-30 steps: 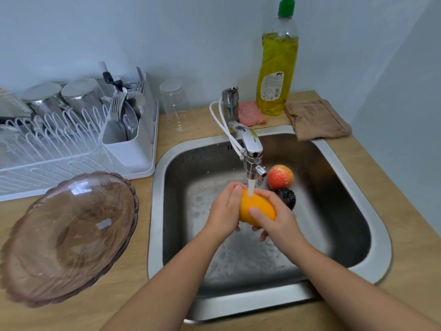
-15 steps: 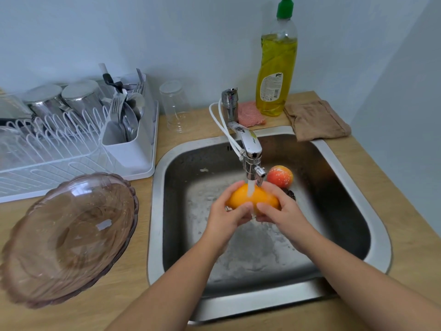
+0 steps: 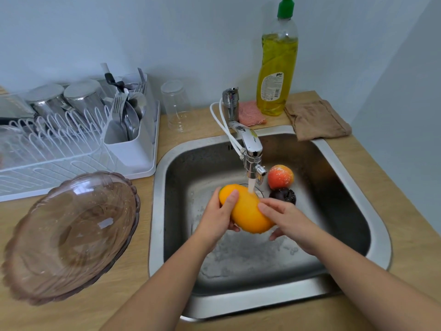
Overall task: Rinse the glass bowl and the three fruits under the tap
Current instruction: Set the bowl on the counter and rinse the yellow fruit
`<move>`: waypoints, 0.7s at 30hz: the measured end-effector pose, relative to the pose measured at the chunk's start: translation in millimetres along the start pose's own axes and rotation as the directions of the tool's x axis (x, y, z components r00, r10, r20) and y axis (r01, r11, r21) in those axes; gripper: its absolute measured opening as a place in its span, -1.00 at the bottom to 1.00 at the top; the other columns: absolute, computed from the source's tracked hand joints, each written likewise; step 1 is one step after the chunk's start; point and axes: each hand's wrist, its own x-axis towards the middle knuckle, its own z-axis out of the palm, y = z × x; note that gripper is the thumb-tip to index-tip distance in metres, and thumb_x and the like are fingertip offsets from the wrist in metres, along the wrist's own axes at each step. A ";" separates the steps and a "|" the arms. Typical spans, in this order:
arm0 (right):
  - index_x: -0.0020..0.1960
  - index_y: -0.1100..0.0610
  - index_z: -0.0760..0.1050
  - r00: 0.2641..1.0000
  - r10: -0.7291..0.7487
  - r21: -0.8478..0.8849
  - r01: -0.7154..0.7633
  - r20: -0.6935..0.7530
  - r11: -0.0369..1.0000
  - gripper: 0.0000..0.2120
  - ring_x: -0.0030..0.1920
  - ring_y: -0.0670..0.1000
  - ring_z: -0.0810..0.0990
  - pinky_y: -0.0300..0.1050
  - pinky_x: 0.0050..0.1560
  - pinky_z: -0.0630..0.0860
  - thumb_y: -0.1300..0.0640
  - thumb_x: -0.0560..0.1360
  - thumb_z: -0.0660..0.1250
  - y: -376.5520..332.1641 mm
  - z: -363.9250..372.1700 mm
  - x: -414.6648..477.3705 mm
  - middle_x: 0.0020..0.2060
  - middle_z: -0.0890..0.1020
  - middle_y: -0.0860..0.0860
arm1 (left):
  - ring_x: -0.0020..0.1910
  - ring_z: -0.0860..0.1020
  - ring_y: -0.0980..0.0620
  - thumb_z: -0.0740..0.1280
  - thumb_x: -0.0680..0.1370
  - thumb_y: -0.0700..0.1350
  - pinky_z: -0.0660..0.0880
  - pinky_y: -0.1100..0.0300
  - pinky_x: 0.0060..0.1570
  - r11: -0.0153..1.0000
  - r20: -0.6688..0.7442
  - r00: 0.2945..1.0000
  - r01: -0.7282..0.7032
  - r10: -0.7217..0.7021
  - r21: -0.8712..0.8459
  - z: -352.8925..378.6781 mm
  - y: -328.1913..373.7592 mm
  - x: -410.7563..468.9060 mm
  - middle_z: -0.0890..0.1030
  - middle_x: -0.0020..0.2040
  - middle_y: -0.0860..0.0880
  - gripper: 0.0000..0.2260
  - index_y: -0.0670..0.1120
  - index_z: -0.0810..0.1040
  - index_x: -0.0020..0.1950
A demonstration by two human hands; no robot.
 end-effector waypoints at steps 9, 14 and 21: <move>0.32 -0.24 0.11 0.990 -0.143 -0.235 0.136 -0.012 0.963 -0.53 0.01 -0.01 0.56 -0.17 -0.19 0.55 -0.30 0.43 0.02 7.9 18.2 -3.6 0.12 0.46 -0.10 | -0.11 0.52 0.02 -0.03 0.62 0.17 0.51 0.19 -0.26 0.937 0.046 0.988 -0.152 0.145 0.315 12.4 -1.5 -8.9 0.47 0.15 -0.07 -0.67 0.12 0.19 0.35; 0.21 -0.03 0.36 0.962 -0.083 -0.130 0.050 -0.260 0.990 -0.58 0.07 0.06 0.54 0.13 0.17 0.52 -0.23 0.58 -0.09 12.7 18.8 0.8 0.11 0.51 0.11 | 0.25 0.39 0.04 0.02 0.64 0.11 0.44 0.04 0.23 0.949 0.139 0.980 -0.177 0.145 0.260 21.5 -2.3 -16.4 0.25 0.34 0.09 -0.55 0.23 -0.07 0.49; 0.06 0.01 0.46 0.944 -0.117 -0.355 0.000 -0.308 0.935 -0.63 -0.01 0.06 0.56 0.08 0.10 0.52 -0.11 0.64 -0.08 2.6 13.1 -1.4 -0.01 0.56 0.11 | 0.06 0.46 0.00 -0.02 0.62 0.19 0.47 0.14 -0.05 0.974 -0.002 0.999 -0.048 0.050 0.223 26.8 -0.2 -11.3 0.39 0.26 -0.06 -0.62 0.12 0.14 0.40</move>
